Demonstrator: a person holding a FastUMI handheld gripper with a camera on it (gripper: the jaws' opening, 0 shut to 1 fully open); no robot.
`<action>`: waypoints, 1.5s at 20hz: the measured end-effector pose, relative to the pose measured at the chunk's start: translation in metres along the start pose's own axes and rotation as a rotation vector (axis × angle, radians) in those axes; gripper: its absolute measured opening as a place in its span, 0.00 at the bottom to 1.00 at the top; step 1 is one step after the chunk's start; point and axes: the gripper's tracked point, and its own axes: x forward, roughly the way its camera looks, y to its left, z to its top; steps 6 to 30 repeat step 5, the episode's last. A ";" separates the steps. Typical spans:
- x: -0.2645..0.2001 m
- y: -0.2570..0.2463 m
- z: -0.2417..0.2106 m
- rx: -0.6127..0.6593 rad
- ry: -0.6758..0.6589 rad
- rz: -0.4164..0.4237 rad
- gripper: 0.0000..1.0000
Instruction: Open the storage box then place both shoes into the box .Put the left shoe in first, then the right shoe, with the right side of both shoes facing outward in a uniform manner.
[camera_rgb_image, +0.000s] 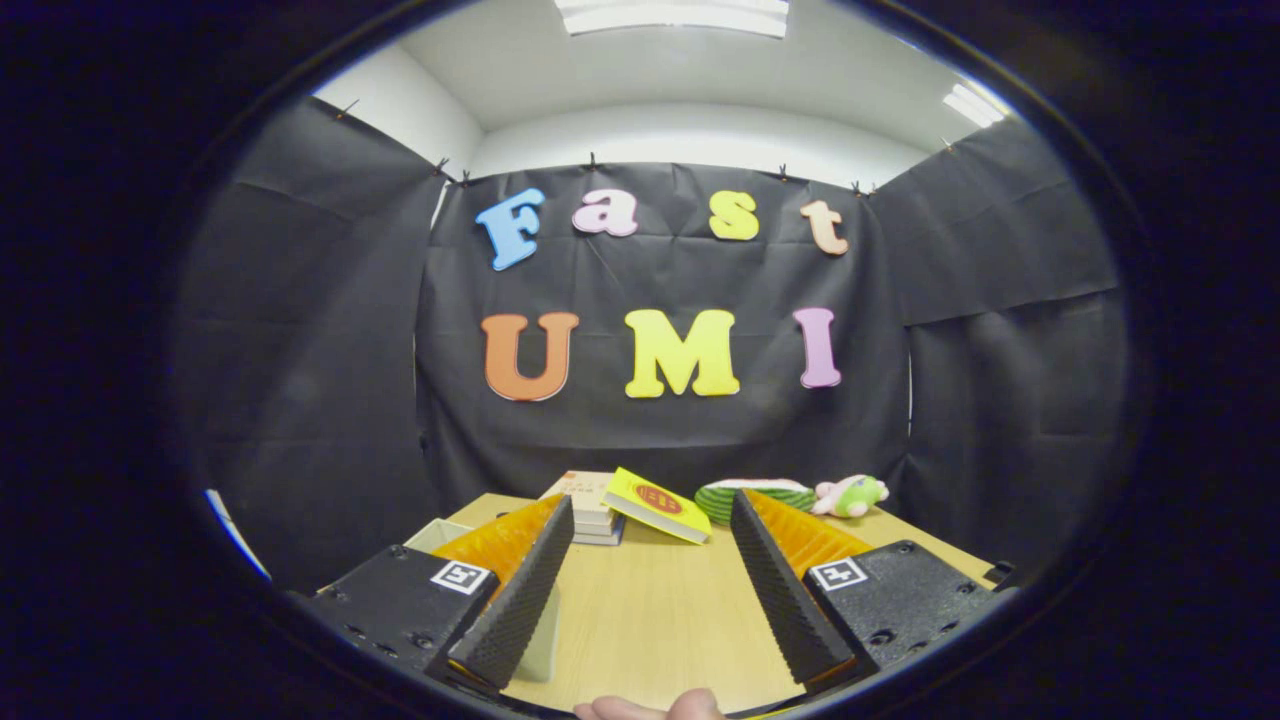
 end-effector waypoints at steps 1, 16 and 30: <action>-0.002 0.004 0.000 -0.001 -0.003 0.007 1.00; -0.005 0.008 0.002 -0.010 -0.008 0.009 1.00; -0.005 0.008 0.002 -0.010 -0.008 0.009 1.00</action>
